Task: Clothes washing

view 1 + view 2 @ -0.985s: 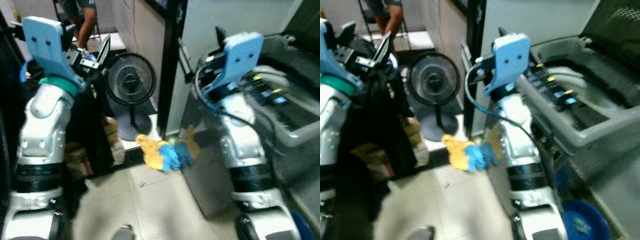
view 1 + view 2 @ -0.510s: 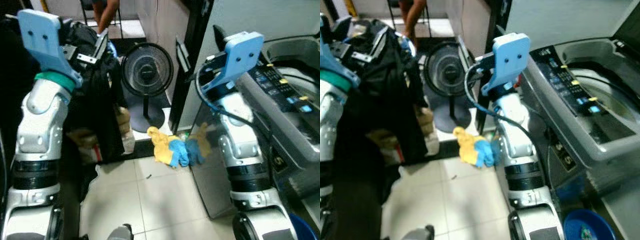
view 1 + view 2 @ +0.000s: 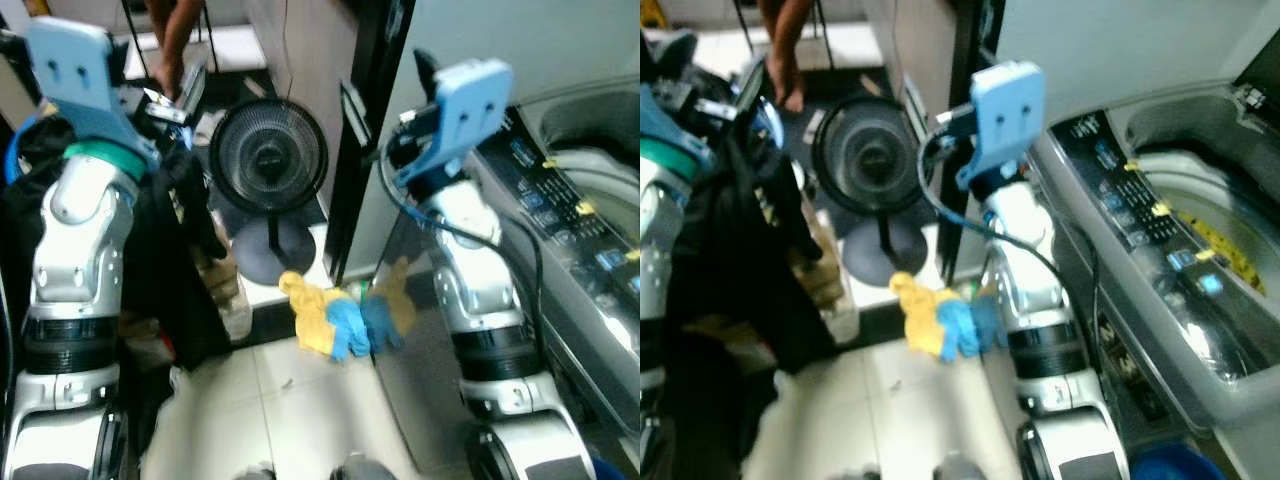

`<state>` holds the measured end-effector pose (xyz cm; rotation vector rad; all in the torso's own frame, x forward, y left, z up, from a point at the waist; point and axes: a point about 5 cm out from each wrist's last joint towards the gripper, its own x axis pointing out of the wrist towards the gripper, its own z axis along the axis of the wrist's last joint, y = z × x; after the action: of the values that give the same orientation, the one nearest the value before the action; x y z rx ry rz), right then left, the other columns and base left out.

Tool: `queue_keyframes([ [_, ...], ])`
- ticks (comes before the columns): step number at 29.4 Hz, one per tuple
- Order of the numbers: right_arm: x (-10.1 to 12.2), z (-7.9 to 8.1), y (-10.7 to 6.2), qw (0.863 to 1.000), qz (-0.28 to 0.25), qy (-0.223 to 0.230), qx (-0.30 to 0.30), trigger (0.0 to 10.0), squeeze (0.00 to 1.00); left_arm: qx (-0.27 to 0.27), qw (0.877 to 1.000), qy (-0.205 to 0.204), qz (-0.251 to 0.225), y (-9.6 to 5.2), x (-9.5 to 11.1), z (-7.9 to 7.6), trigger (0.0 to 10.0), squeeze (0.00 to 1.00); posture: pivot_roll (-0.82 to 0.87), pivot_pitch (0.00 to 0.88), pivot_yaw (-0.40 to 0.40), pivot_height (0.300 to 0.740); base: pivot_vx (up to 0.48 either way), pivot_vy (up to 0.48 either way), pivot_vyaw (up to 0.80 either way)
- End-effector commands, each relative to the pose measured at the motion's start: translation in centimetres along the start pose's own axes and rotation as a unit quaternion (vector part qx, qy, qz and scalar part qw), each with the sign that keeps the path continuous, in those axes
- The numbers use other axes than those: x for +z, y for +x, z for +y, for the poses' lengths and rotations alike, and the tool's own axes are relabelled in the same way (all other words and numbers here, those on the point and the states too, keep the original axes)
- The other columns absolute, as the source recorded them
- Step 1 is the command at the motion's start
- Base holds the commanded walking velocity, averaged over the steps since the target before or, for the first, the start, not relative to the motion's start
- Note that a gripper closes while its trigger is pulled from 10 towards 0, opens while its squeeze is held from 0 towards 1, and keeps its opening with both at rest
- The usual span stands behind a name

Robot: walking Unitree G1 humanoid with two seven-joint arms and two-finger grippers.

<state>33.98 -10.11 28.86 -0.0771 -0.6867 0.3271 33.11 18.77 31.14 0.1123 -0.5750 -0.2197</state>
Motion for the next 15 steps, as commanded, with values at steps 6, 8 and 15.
queue_keyframes([
  [6,0.04,0.35,0.06,1.000,-0.001,0.009,0.007,10.0,0.00,0.007,1.000,0.010,0.003,-0.09,-0.01,0.45,10.0,0.00,0.09,0.012,0.011,0.740,0.480,0.000,0.40],
  [8,0.04,0.35,0.06,1.000,-0.001,0.009,0.007,10.0,0.00,0.007,1.000,0.010,0.003,-0.09,-0.01,0.45,10.0,0.00,0.09,0.012,0.011,0.740,0.480,0.000,0.76],
  [15,-0.02,0.33,0.03,1.000,0.002,0.010,0.003,10.0,0.00,0.009,1.000,0.011,0.004,-0.10,-0.05,0.47,10.0,0.00,0.09,0.017,0.013,0.740,0.480,0.000,0.54],
])
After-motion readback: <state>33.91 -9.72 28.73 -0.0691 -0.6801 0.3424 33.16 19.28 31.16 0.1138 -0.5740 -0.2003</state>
